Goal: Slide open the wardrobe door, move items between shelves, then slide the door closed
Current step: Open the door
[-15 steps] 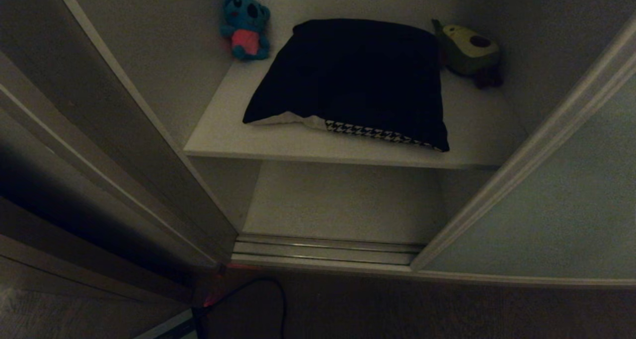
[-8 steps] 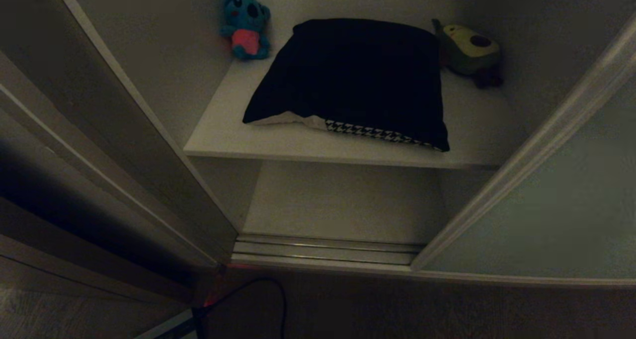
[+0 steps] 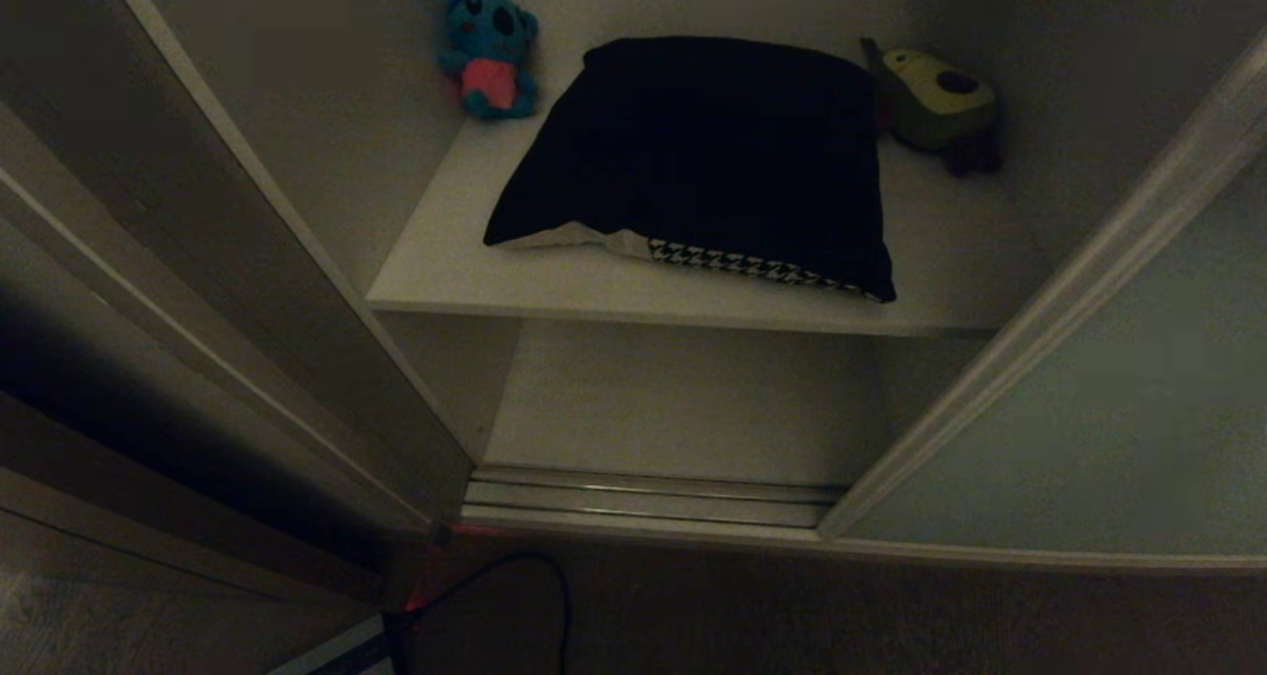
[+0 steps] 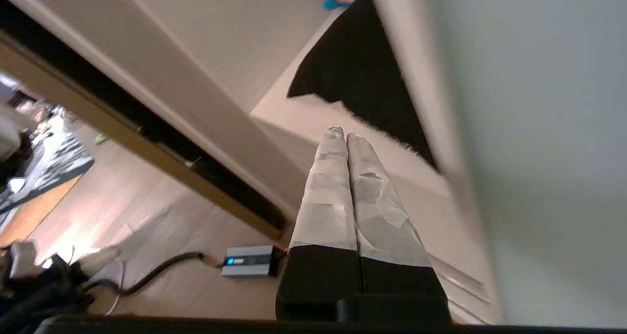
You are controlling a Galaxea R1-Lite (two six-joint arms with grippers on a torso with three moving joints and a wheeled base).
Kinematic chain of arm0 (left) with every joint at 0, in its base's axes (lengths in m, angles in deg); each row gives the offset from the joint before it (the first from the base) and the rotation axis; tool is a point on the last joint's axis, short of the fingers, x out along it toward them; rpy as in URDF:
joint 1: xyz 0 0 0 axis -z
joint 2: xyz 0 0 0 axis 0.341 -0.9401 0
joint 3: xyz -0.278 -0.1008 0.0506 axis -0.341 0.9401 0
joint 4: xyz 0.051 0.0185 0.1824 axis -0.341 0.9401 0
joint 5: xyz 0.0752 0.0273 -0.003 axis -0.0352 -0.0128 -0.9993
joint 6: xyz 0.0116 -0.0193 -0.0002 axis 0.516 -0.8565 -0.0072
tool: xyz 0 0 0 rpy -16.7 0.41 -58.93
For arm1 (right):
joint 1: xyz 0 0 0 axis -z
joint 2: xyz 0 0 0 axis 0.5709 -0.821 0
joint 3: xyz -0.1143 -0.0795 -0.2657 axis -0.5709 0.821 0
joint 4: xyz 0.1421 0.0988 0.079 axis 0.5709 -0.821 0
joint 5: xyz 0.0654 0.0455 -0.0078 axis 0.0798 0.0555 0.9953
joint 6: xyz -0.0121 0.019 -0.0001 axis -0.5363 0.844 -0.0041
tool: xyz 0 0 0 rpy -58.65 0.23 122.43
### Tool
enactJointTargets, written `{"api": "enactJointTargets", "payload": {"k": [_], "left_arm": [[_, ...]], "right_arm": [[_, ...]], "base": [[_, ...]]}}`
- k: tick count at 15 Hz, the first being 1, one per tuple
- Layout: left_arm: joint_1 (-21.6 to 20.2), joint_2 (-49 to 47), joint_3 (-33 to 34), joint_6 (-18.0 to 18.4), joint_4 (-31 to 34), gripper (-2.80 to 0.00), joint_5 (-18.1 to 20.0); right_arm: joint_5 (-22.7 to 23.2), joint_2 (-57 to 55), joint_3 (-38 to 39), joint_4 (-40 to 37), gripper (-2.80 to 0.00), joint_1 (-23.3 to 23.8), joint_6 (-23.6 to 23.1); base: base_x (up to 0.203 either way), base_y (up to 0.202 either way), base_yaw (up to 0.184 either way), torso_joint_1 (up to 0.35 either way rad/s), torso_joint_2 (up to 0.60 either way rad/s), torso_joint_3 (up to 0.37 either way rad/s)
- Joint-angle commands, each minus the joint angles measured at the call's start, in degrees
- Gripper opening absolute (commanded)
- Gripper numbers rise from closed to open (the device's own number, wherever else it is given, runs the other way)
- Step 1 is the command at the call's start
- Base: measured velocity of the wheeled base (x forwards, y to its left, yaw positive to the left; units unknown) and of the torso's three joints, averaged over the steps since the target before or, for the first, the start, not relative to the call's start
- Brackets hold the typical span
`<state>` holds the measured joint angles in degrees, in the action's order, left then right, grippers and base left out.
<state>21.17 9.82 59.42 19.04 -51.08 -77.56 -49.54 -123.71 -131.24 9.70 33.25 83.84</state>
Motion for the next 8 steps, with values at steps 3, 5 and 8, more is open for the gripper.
{"api": "enactJointTargets", "payload": {"k": [3,5,8], "left_arm": [[0.0,-0.02,0.03,0.05,0.0,-2.8,0.02],[0.0,-0.02,0.0,0.05,0.0,-2.8,0.02],[0.0,-0.02,0.03,0.05,0.0,-2.8,0.02]], "right_arm": [[-0.3,-2.04,-2.47,-0.02,-2.8,-0.02,0.16],[-1.11,-2.17,-3.12,-0.02,-2.8,-0.03,-0.09],[-2.27,-2.35,-3.62,-0.65,-2.8,-1.03,-0.19]], "base": [[0.0,0.0,0.0,0.0,0.0,0.0],[0.0,0.0,0.0,0.0,0.0,0.0],[0.0,0.0,0.0,0.0,0.0,0.0]]}}
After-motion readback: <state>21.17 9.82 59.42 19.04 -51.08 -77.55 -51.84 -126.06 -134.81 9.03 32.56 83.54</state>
